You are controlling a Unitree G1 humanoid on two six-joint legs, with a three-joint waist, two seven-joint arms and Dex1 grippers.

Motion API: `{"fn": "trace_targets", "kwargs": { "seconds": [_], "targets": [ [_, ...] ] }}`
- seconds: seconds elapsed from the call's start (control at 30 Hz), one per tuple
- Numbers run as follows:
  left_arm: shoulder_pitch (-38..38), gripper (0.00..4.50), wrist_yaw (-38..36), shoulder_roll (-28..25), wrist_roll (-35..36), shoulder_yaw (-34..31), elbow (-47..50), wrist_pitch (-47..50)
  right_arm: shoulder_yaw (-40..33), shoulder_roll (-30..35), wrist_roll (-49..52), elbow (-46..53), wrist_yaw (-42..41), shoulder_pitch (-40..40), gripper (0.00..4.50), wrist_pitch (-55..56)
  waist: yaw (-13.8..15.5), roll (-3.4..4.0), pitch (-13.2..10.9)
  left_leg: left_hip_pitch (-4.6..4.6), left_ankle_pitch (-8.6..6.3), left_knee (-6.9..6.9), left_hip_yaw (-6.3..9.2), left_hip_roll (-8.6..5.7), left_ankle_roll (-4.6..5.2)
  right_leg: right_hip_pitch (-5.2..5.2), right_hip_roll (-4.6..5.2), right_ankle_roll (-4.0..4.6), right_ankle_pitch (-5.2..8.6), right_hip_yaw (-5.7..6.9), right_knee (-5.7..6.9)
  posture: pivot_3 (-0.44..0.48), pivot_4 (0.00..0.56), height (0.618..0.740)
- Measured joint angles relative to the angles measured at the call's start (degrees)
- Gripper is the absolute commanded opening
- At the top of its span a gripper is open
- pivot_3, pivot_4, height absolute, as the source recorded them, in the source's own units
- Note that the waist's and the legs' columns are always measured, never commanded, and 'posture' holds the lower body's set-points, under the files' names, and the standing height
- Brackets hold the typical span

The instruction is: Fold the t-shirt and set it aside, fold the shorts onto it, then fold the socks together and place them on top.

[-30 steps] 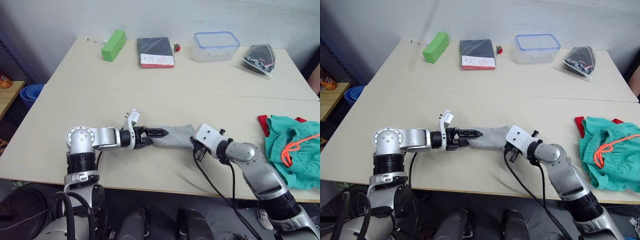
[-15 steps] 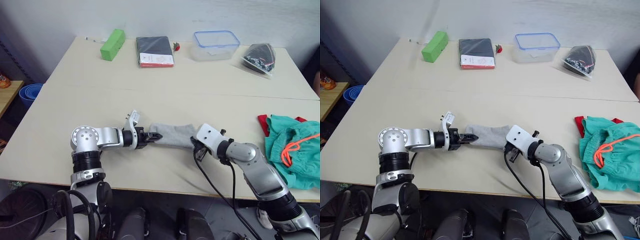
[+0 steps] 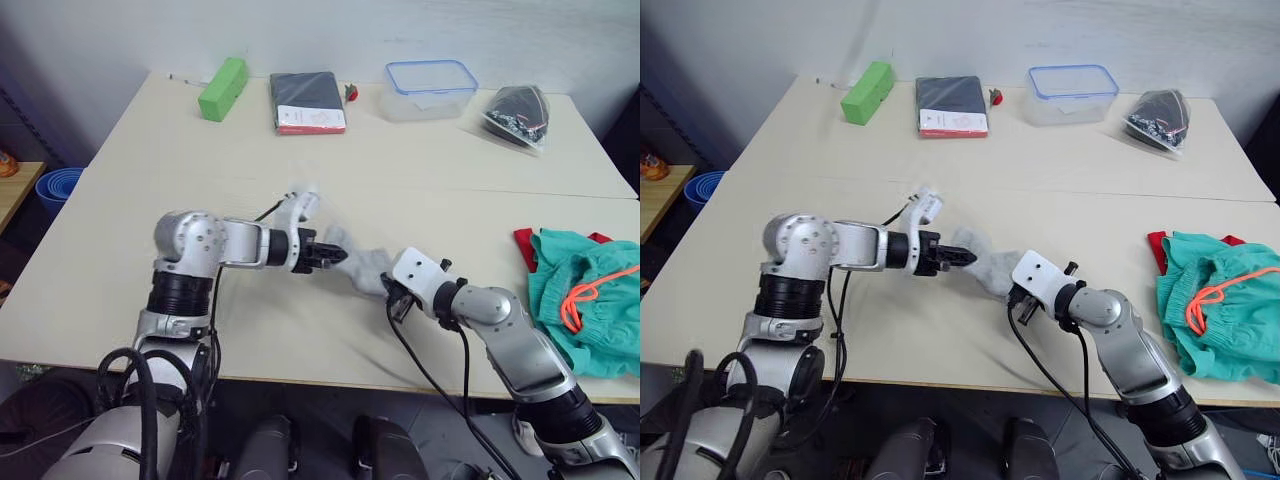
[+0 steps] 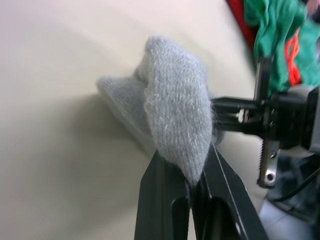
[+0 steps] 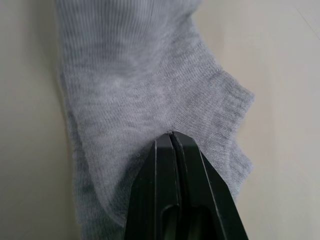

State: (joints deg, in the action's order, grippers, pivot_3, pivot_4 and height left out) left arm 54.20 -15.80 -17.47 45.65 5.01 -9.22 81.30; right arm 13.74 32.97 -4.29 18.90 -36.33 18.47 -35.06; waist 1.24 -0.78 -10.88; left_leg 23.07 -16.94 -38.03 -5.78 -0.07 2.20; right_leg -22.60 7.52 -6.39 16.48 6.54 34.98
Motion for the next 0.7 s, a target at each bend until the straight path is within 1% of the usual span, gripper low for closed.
{"fn": "trace_targets", "kwargs": {
  "seconds": [0.07, 0.13, 0.23, 0.37, 0.47, 0.57, 0.7],
  "targets": [
    [1.4, 0.05, -2.5, 0.0, -2.5, 4.4, -0.4, -1.8, 0.0, -0.1, 0.0, 0.0, 0.1, 0.0, 0.0, 0.1, 0.0, 0.0, 0.0, 0.01, 0.0, 0.0, -0.03, 0.01, 0.0, -0.02, -0.01, 0.0, 0.0, 0.0, -0.02, 0.0, 0.15, 0.74],
    [3.4, 0.05, -5.0, 0.1, -6.4, 9.1, -1.4, -4.6, 0.0, -0.1, 0.0, -0.1, 0.2, 0.0, 0.0, 0.1, 0.0, 0.0, 0.0, 0.01, 0.01, 0.01, -0.06, 0.03, 0.0, -0.04, -0.01, 0.0, 0.0, 0.02, -0.09, 0.0, 0.15, 0.74],
    [5.2, 0.05, -7.9, 1.5, -10.5, 13.1, -4.3, -7.7, 0.0, -0.1, 0.0, -0.1, 0.4, -0.1, 0.0, 0.2, 0.0, 0.0, 0.0, 0.02, 0.03, 0.01, -0.08, 0.05, 0.03, -0.06, -0.01, 0.0, 0.0, 0.01, -0.11, 0.0, 0.15, 0.74],
    [7.4, 0.05, -10.3, 5.4, -14.2, 15.4, -8.1, -10.0, 0.0, -0.1, 0.0, -0.1, 0.7, -0.2, 0.0, 0.2, 0.1, 0.0, 0.0, 0.07, 0.21, 0.0, -0.08, 0.05, 0.37, -0.06, 0.04, 0.0, 0.0, -0.01, -0.18, 0.0, 0.15, 0.74],
    [7.9, 0.74, -12.6, 7.1, -15.8, 16.2, -9.8, -11.0, 0.0, -0.2, 0.0, 0.0, 0.8, -0.3, 0.0, 0.2, 0.1, 0.0, 0.0, 0.08, 0.22, 0.0, -0.06, 0.09, 0.38, -0.07, 0.06, 0.0, 0.0, -0.08, -0.18, 0.0, 0.15, 0.74],
    [7.9, 1.7, -14.8, 8.0, -16.2, 15.6, -10.1, -10.9, -0.1, -0.2, 0.0, 0.2, 1.0, -0.7, 0.0, 0.1, 0.1, 0.0, 0.0, 0.08, 0.23, 0.0, -0.06, 0.11, 0.39, -0.07, 0.08, 0.0, 0.0, -0.14, -0.18, 0.0, 0.15, 0.74],
    [7.4, 2.99, -17.8, 7.6, -15.4, 11.7, -9.6, -9.5, -0.3, -0.2, 0.0, 0.8, 1.3, -1.2, 0.0, 0.1, 0.0, 0.0, 0.0, 0.09, 0.23, 0.0, -0.05, 0.11, 0.41, -0.08, 0.11, 0.01, 0.0, -0.19, -0.18, 0.0, 0.15, 0.74]
  ]
}}
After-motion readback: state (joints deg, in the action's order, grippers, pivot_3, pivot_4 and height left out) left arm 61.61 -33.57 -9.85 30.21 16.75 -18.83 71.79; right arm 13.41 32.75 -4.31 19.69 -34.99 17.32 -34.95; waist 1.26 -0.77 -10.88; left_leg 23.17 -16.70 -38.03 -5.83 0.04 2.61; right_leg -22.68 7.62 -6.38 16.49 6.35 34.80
